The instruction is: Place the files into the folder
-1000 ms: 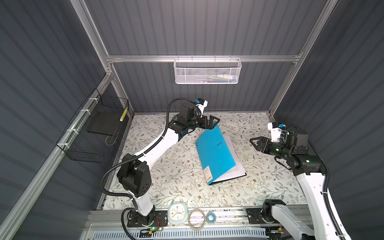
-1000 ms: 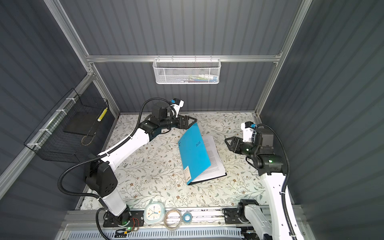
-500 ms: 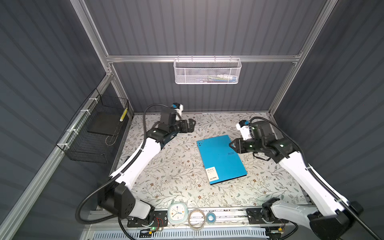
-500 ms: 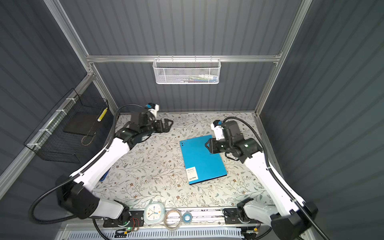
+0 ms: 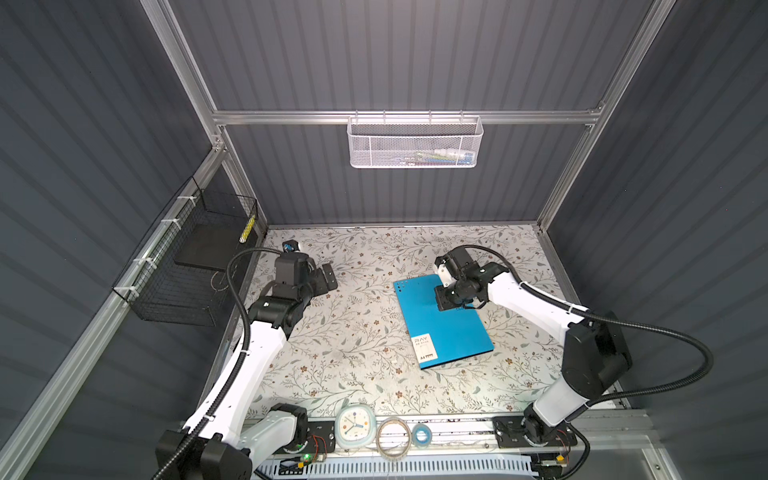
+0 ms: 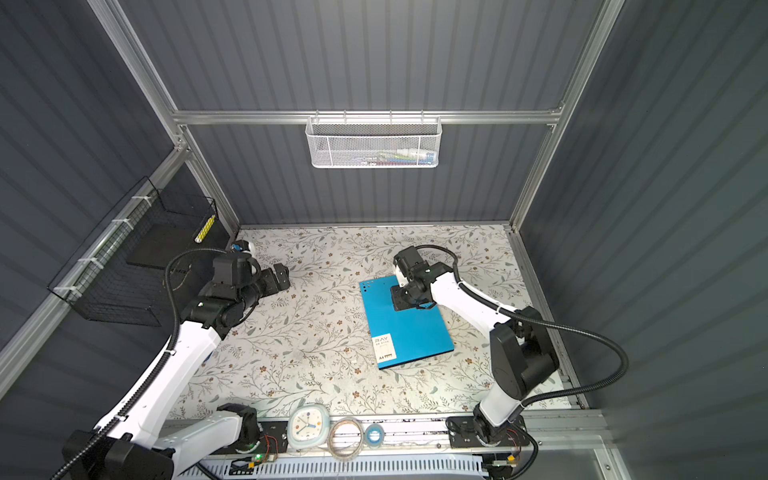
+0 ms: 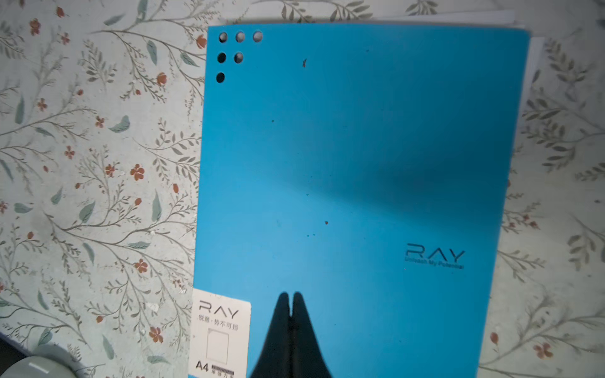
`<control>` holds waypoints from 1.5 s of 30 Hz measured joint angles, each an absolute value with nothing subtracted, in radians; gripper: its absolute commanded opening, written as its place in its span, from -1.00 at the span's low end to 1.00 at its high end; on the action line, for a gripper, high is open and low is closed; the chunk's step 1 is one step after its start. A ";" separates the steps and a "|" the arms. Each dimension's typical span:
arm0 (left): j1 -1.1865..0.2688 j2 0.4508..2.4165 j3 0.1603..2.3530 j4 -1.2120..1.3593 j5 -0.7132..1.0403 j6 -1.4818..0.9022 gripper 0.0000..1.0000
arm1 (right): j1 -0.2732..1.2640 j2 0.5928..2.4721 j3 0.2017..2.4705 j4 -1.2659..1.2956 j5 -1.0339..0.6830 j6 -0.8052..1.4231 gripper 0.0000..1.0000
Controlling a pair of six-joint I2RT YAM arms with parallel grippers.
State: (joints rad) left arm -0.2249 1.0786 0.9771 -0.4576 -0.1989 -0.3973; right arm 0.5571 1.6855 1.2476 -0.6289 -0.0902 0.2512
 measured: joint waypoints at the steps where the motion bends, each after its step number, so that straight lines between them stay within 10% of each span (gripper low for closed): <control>1: -0.222 1.073 0.961 -0.458 -0.203 -0.403 0.99 | 0.558 1.703 1.248 -0.628 -0.088 0.249 -1.00; 30: -0.203 1.217 0.786 -0.295 -0.180 -0.468 0.99 | 0.576 1.895 1.242 -0.559 -0.028 0.277 -1.00; 45: -0.136 1.148 0.831 -0.145 -0.286 -0.332 0.99 | 0.353 1.181 1.125 -0.363 0.053 0.224 -0.74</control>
State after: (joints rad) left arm -0.1360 1.1477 0.8310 -0.1452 -0.2855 -0.3317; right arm 0.3531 1.1809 1.1248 -0.3634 0.0528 0.2241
